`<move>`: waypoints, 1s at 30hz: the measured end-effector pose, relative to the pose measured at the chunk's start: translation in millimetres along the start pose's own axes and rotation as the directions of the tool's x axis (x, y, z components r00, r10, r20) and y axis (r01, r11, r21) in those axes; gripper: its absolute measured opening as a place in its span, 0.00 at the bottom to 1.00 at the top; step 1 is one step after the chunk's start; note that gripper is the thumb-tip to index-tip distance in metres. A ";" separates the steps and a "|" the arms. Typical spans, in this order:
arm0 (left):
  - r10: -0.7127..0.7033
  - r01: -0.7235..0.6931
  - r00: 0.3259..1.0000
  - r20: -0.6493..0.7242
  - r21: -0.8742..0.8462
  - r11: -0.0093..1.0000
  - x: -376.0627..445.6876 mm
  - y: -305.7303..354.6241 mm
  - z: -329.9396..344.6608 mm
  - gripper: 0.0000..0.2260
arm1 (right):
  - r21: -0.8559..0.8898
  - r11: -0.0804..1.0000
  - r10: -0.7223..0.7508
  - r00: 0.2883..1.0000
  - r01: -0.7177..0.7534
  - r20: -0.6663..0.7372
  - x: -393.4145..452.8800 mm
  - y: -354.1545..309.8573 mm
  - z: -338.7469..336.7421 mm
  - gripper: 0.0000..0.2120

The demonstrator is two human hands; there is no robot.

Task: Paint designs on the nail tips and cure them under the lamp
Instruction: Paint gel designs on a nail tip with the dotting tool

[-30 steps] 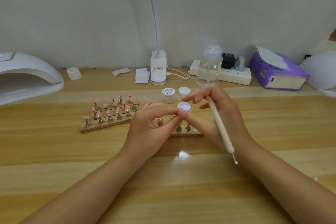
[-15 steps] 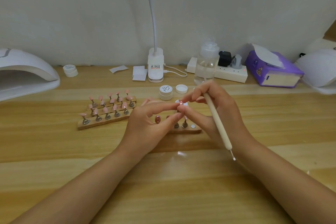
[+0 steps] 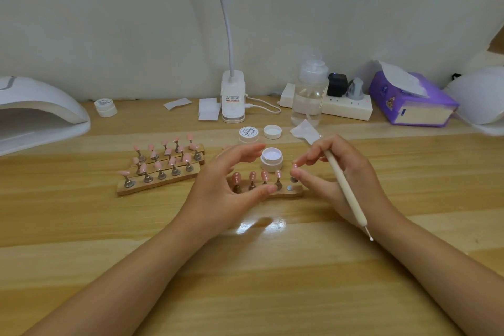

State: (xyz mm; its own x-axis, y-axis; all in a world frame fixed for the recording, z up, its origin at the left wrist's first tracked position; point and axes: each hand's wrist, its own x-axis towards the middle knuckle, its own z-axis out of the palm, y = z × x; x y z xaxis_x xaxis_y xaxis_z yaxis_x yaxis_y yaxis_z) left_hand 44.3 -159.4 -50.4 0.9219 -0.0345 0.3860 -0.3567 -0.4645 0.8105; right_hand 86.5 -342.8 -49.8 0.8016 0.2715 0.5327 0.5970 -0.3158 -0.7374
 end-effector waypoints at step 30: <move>-0.110 0.107 0.993 0.051 0.045 0.993 2.6 -10.7 -4.1 0.29 | -0.295 0.956 0.006 1.000 -0.007 -0.001 0.8 6.9 -20.5 0.13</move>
State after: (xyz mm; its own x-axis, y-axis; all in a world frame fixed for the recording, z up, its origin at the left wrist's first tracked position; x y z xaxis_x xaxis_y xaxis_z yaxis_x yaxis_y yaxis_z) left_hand 50.0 -151.0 -56.3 0.9619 -0.0286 0.2719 -0.2486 -0.5052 0.8264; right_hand 91.9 -363.4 -45.9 0.8054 0.2683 0.5285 0.5748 -0.5713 -0.5859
